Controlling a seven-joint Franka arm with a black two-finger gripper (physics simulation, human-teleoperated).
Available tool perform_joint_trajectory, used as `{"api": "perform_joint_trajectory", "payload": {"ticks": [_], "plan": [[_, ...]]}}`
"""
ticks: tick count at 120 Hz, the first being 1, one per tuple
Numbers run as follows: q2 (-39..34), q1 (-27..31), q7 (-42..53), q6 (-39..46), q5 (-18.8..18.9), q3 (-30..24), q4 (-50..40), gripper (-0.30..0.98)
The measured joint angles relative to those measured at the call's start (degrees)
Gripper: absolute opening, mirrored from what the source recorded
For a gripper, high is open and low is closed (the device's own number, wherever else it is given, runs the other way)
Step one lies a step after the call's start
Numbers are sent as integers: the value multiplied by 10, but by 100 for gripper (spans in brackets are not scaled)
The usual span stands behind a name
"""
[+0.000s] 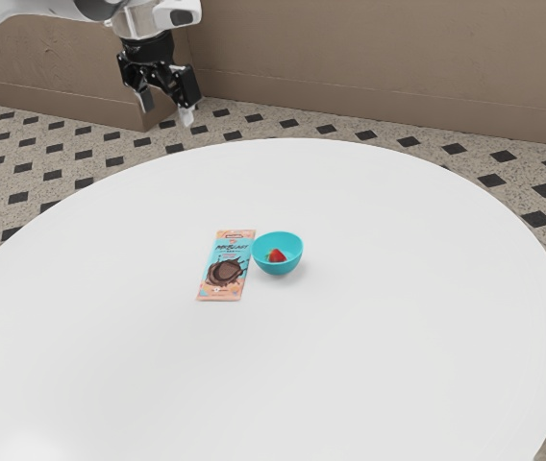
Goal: Take strawberry from the bowl
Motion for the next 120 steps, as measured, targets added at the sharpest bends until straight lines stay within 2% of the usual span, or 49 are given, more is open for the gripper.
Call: {"api": "perform_joint_trajectory", "payload": {"ticks": [28, 64, 78, 94, 120], "plan": [[9, 0, 4, 16, -10, 6, 1, 69], [154, 2, 11, 162, -10, 24, 1, 69], [180, 2, 78, 211, -20, 5, -6, 69], [205, 8, 153, 215, -45, 2, -2, 69], [326, 11, 265, 207, -39, -4, 111, 69]]}}
